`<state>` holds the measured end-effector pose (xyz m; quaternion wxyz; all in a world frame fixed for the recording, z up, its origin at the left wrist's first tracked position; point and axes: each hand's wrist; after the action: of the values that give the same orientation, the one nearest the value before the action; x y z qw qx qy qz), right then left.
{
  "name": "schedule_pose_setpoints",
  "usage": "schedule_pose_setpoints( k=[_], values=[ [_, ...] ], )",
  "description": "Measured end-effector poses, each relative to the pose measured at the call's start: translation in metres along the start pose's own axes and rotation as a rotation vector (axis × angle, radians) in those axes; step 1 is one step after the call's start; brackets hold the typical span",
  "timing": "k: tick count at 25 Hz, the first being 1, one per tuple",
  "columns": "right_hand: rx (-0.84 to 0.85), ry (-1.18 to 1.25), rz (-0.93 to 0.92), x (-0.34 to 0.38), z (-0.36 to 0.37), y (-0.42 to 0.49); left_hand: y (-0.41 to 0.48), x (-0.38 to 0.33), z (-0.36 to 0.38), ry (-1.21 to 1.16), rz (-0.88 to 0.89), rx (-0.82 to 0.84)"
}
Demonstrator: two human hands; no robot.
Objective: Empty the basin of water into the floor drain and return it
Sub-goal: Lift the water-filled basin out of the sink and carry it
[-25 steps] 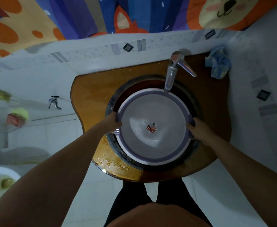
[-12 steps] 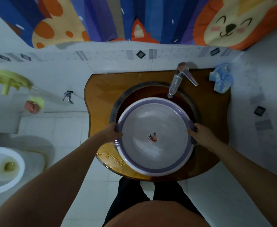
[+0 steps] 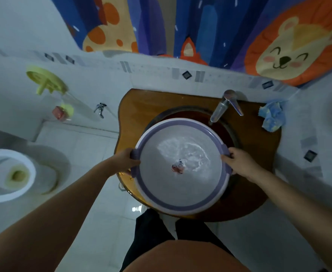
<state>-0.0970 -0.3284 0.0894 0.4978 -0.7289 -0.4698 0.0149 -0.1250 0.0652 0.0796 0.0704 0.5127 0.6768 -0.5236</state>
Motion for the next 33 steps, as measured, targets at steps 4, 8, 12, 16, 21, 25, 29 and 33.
schedule_pose_setpoints(
  k=[4, 8, 12, 16, 21, 25, 29, 33],
  values=[
    [0.03, -0.035, -0.067, 0.036, 0.001, -0.004, -0.041, 0.015, -0.008, -0.157, -0.031, -0.119],
    [0.023, -0.139, -0.17, 0.075, 0.022, -0.01, -0.081, 0.043, -0.022, -0.282, -0.044, -0.25],
    [0.017, -0.222, -0.246, 0.116, 0.059, -0.022, -0.111, 0.077, -0.05, -0.322, -0.042, -0.301],
    [0.063, -0.285, -0.276, 0.162, 0.11, -0.035, -0.138, 0.127, -0.087, -0.355, -0.052, -0.318],
    [0.113, -0.268, -0.294, 0.213, 0.181, -0.047, -0.161, 0.193, -0.136, -0.396, -0.065, -0.347],
    [0.147, -0.264, -0.288, 0.255, 0.235, -0.045, -0.175, 0.242, -0.174, -0.4, -0.095, -0.366],
    [0.158, -0.266, -0.321, 0.291, 0.273, -0.035, -0.176, 0.277, -0.203, -0.413, -0.119, -0.405],
    [0.193, -0.303, -0.339, 0.318, 0.302, -0.018, -0.171, 0.302, -0.22, -0.472, -0.176, -0.431]
  ],
)
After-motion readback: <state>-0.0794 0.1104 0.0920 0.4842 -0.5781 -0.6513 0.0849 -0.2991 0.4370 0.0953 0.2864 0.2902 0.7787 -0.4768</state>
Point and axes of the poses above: each hand's wrist, its own y-axis towards the middle knuckle, its own z-axis out of the palm, x = y × z, and after that the axes turned 9 degrees about z, right-handed
